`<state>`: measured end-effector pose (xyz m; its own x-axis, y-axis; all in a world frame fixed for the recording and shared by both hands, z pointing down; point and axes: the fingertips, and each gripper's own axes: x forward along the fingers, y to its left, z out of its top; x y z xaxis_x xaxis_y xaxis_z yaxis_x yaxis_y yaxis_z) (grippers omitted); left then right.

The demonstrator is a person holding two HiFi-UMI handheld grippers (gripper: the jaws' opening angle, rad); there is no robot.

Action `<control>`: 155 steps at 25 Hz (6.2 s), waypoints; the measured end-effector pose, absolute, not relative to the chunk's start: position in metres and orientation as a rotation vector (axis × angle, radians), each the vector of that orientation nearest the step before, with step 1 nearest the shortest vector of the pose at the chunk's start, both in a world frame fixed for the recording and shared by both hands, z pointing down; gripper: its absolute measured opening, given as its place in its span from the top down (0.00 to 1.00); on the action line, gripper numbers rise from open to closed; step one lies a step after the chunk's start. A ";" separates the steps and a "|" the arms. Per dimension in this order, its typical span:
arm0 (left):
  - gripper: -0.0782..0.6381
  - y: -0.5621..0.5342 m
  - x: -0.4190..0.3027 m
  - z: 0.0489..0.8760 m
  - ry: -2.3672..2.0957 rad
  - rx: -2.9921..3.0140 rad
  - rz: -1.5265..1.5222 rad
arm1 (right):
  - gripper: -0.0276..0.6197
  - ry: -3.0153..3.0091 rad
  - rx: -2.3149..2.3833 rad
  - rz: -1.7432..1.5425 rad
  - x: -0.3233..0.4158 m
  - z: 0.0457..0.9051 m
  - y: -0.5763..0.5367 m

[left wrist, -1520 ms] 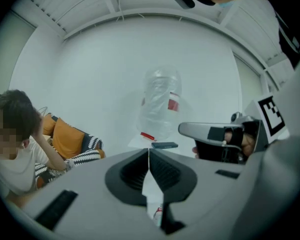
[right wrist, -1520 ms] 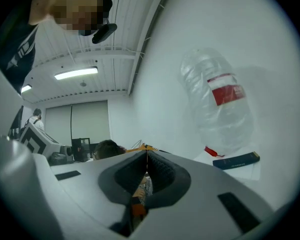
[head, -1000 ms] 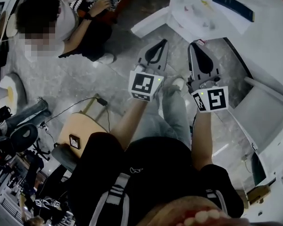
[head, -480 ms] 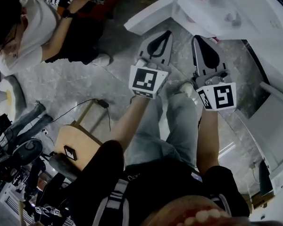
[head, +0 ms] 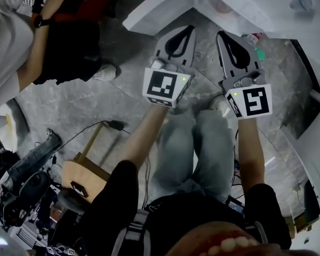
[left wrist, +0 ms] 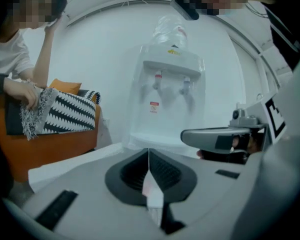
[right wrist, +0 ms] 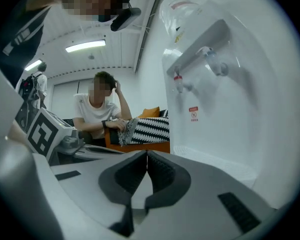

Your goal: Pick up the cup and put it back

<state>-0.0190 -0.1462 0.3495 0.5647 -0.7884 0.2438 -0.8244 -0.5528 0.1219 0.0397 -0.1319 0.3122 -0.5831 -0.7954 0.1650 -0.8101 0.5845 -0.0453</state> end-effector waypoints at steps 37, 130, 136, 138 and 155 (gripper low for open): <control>0.87 -0.175 -0.004 0.565 -1.270 2.659 0.007 | 0.94 -2.559 1.883 0.077 0.118 0.533 -0.175; 0.87 -0.159 -0.026 0.493 -1.273 2.872 0.127 | 0.36 -2.637 1.326 0.041 0.059 0.465 -0.148; 0.87 -0.159 -0.023 0.446 -1.218 2.975 0.116 | 0.36 -2.650 1.300 -0.012 0.050 0.417 -0.147; 0.87 -0.159 -0.021 0.429 -1.220 2.978 0.096 | 0.36 -2.616 1.297 -0.069 0.047 0.402 -0.148; 0.87 -0.106 -0.046 0.130 -1.359 2.724 0.204 | 0.36 -2.726 1.276 0.137 0.023 0.105 -0.104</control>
<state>-0.0461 -0.1058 0.1305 0.5952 -0.7876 0.1594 -0.7997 -0.6000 0.0212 0.0233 -0.1043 0.1047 -0.6344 -0.7574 0.1542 -0.7691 0.6385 -0.0279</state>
